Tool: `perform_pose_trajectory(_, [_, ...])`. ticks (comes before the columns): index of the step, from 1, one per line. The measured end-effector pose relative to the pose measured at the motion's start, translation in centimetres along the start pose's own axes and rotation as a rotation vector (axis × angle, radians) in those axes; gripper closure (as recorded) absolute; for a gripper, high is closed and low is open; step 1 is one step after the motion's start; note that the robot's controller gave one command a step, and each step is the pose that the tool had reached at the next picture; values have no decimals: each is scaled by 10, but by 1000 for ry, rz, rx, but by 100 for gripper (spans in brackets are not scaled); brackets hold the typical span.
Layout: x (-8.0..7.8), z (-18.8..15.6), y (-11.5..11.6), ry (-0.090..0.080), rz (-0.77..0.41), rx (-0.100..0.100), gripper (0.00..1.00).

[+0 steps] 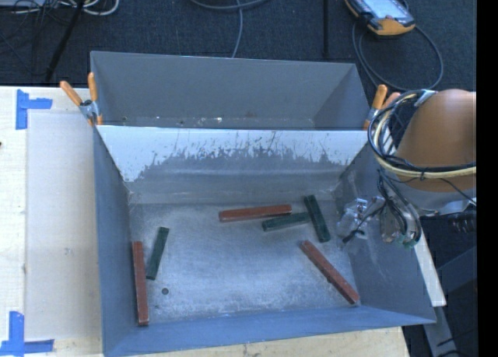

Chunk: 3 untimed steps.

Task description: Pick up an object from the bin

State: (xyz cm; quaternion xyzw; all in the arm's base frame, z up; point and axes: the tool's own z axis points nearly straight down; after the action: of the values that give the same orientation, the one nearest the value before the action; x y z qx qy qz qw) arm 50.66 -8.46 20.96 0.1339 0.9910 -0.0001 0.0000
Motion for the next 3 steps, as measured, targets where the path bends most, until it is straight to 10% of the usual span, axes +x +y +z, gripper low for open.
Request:
perform_pose_trajectory(1, [-20,103,26,6,119,0,0])
perform_pose_trajectory(2, [-21,102,26,2,118,0,0])
perform_pose_trajectory(3, [-89,139,-7,-1,69,0,100])
